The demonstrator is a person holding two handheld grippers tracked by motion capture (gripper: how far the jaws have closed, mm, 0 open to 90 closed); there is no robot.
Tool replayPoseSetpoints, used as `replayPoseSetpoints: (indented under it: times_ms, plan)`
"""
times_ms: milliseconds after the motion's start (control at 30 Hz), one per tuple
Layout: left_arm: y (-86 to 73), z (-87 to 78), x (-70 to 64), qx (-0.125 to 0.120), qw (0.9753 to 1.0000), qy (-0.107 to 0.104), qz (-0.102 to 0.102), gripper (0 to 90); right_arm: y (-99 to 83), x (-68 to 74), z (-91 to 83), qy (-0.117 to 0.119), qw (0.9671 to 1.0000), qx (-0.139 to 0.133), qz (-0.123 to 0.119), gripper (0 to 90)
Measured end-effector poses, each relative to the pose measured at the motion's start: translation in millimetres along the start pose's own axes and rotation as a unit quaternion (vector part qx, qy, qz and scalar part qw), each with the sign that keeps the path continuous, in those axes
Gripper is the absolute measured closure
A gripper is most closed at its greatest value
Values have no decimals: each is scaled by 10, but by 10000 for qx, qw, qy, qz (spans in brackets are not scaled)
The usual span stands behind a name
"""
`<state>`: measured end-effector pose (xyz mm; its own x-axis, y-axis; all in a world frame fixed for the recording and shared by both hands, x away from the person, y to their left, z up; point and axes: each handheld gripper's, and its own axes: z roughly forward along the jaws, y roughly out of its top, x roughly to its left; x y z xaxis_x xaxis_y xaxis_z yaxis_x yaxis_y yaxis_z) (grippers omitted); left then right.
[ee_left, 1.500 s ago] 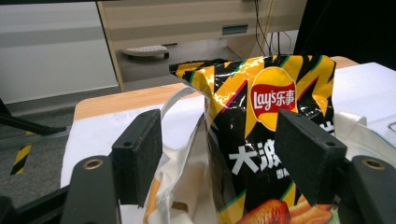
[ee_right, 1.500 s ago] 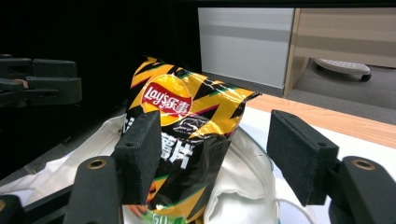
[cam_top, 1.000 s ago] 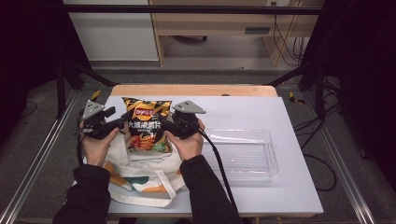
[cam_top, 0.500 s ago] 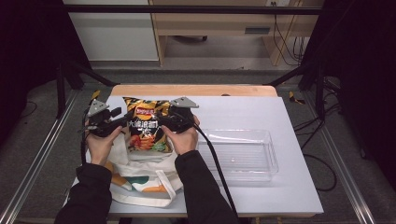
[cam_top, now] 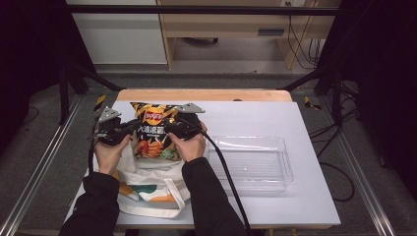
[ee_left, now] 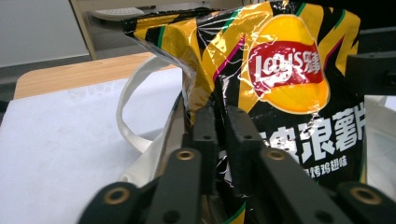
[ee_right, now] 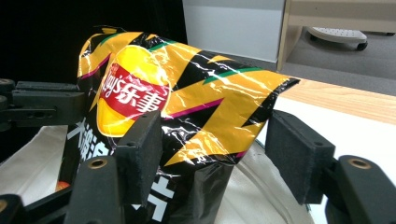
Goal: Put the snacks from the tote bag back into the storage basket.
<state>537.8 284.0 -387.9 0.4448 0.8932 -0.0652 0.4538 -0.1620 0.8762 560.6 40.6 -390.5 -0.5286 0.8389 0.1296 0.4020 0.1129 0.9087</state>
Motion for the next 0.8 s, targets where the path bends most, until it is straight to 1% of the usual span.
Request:
replayPoseSetpoints:
  times_ms: [33,133,233,300,400,433,467,500,533,567,633,733,800]
  plan:
    - [-1,-2,-6,25,10000,19,43,868,0,-3,0,15,10000,-1,12,371]
    - [-3,-16,-35,49,9998,72,163,898,2,-12,-1,-19,10000,5,16,363]
    - [-10,-32,-49,19,9997,75,212,900,3,-22,3,1,10000,11,89,354]
    - [-23,-54,-49,-7,9997,57,225,900,-2,-22,9,38,10000,27,86,353]
    - [-48,-90,-39,-45,9998,-30,213,900,-7,-24,13,153,9998,59,123,374]
    - [-48,-90,-39,-45,9998,-30,213,900,-7,-24,13,153,9998,59,123,374]
    - [-55,-111,-48,-51,9997,-36,233,900,-11,-23,21,301,9993,112,192,403]
    - [-55,-111,-48,-51,9997,-36,233,900,-16,-17,28,356,9991,126,217,411]
    - [-59,-120,-53,-41,9997,-42,247,900,-19,-9,29,347,9991,137,192,452]
    - [-64,-131,-56,-25,9996,-34,271,900,-19,-9,29,347,9991,137,192,452]
    - [-77,-149,-58,-42,9997,-41,255,900,-20,4,18,368,9990,172,170,545]
    - [-93,-176,-67,-43,9996,-59,265,900,-11,21,-7,433,9985,258,233,647]
    - [-102,-198,-88,-55,9996,-60,274,900,-9,49,-26,522,9979,301,255,721]
